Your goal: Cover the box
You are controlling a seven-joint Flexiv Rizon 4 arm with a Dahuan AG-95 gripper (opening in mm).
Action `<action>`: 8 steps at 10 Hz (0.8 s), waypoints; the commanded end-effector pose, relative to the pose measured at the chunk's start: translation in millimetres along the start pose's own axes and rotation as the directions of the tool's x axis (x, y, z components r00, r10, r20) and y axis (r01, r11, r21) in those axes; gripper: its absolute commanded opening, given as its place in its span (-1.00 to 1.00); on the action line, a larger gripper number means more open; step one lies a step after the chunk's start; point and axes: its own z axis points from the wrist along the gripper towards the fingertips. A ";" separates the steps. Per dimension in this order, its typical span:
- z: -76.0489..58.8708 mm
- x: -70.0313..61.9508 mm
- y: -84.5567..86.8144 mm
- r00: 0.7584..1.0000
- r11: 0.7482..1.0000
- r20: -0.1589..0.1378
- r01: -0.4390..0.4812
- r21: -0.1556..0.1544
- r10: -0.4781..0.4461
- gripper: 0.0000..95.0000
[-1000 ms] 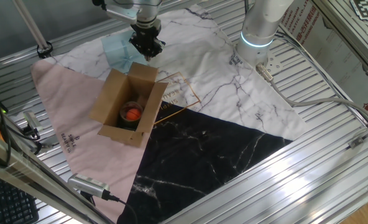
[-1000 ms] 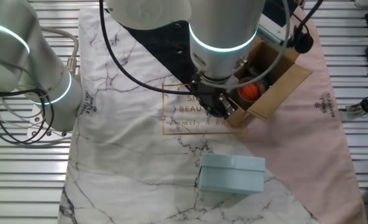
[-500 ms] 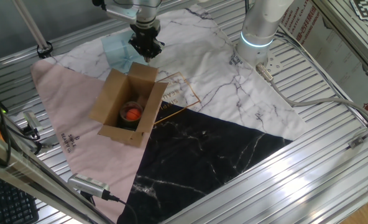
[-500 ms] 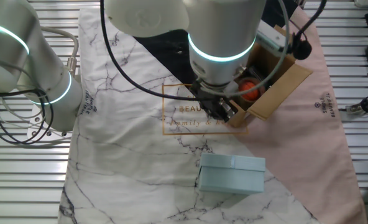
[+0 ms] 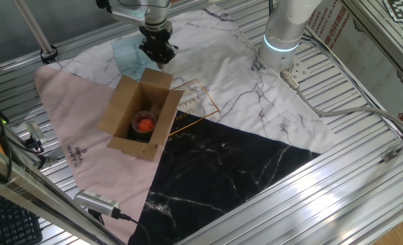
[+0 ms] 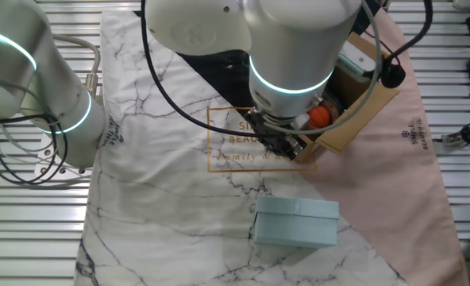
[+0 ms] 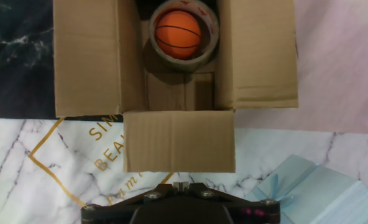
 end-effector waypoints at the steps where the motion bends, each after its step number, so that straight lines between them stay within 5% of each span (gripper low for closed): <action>1: 0.2 -0.1 0.5 1.000 1.000 0.004 0.001 0.001 -0.001 -1.00; 8: 3.7 -4.9 -0.8 1.000 1.000 0.009 -0.004 0.005 0.004 -1.00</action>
